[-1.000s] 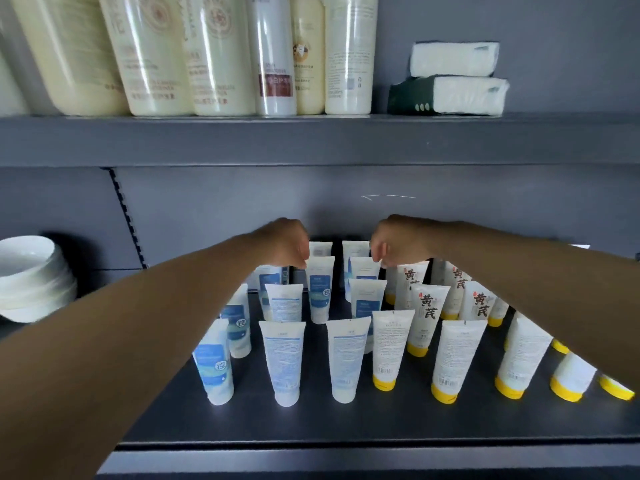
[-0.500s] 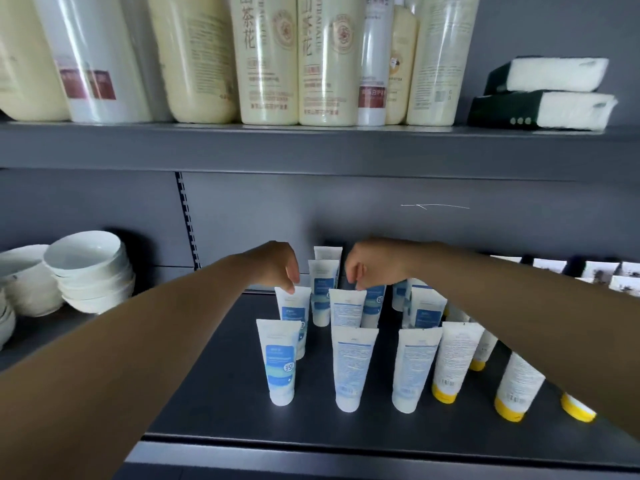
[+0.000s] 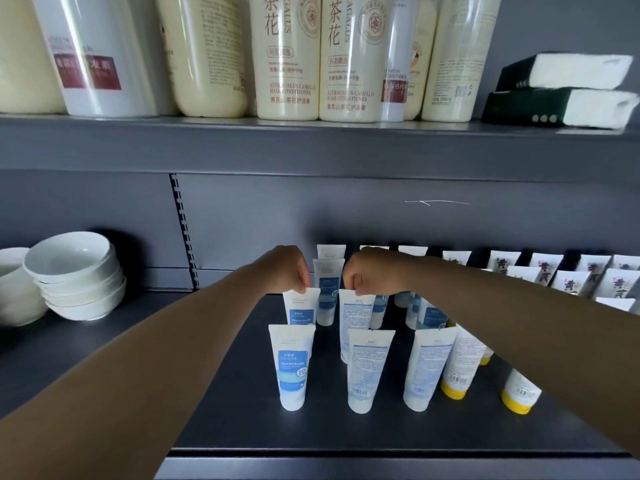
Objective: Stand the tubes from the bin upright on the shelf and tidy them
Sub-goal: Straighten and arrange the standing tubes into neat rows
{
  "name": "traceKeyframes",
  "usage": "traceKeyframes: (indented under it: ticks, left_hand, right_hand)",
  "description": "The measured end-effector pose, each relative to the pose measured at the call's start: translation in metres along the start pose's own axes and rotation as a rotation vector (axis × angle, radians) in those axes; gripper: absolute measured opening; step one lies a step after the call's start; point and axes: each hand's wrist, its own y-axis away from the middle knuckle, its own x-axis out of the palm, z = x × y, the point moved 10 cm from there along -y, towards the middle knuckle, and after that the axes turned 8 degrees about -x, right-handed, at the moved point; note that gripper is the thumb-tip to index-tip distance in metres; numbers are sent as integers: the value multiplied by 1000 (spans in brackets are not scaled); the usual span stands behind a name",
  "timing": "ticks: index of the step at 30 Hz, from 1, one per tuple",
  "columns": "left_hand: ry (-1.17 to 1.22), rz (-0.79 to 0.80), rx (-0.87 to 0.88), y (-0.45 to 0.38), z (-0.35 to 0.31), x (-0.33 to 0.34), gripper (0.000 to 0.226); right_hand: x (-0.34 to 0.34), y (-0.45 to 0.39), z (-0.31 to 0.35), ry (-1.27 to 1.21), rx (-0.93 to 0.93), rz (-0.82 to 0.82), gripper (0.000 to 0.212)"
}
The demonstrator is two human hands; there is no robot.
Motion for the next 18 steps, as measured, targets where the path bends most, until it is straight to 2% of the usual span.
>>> traceKeyframes:
  ticks: [9,12,18]
  left_hand:
    - [38,-21,22,1,0,1,17]
    - [41,-16,26,0,1,1,17]
    - [41,-3,32,-1,1,3,17]
  right_hand:
    - [-1,3,-10,-71,96,-76,19]
    - [1,6,-13,-128,133,-48,18]
    - [6,5,-18,-86,163,34,42]
